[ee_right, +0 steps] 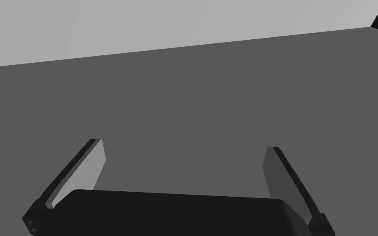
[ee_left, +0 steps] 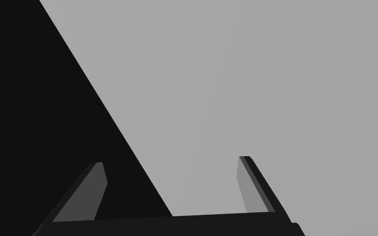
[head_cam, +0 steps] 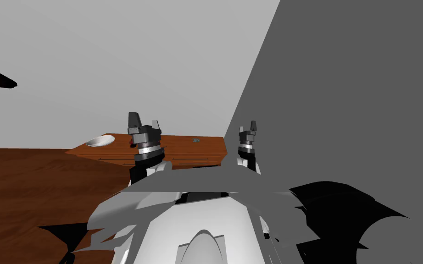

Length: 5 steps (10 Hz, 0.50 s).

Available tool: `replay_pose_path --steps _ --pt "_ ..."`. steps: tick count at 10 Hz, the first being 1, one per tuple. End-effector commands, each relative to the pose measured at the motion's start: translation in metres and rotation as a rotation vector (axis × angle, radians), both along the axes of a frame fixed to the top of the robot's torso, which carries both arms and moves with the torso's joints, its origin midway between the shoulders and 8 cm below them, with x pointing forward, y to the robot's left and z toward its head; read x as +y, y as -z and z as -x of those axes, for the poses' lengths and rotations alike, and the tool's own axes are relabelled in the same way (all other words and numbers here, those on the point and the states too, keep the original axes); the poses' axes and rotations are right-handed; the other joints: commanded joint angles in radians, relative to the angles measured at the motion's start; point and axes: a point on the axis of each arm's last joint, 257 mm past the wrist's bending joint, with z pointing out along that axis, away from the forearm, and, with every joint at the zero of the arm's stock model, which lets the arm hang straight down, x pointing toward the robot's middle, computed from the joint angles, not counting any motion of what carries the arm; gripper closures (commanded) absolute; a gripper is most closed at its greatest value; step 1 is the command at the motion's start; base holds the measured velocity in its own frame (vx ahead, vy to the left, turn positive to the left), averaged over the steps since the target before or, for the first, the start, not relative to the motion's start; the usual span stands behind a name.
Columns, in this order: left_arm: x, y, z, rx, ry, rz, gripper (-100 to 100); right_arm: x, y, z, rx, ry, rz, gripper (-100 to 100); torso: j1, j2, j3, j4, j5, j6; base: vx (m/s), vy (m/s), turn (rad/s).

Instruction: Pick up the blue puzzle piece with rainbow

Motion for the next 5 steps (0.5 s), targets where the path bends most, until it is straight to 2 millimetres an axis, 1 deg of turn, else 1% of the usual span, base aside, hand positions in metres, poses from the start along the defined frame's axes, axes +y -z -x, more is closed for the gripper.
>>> replay_pose_path --steps 1,3,5 --pt "-0.001 0.007 -0.004 0.026 0.02 -0.018 -100 0.0 0.0 0.0 0.0 0.0 0.0 0 0.0 0.0 0.0 0.0 0.0 0.0 -0.013 0.017 -0.064" --pt "0.001 0.022 -0.014 0.084 0.051 -0.034 -100 0.0 0.0 0.0 0.0 0.0 0.0 0 0.003 0.002 0.001 0.0 0.001 0.0 -0.034 0.048 -0.103" --pt "0.008 0.047 -0.026 0.167 0.078 -0.033 -100 0.0 0.0 0.0 0.0 0.0 0.0 0 0.005 0.004 0.002 0.001 0.001 0.0 -0.065 0.08 -0.163"
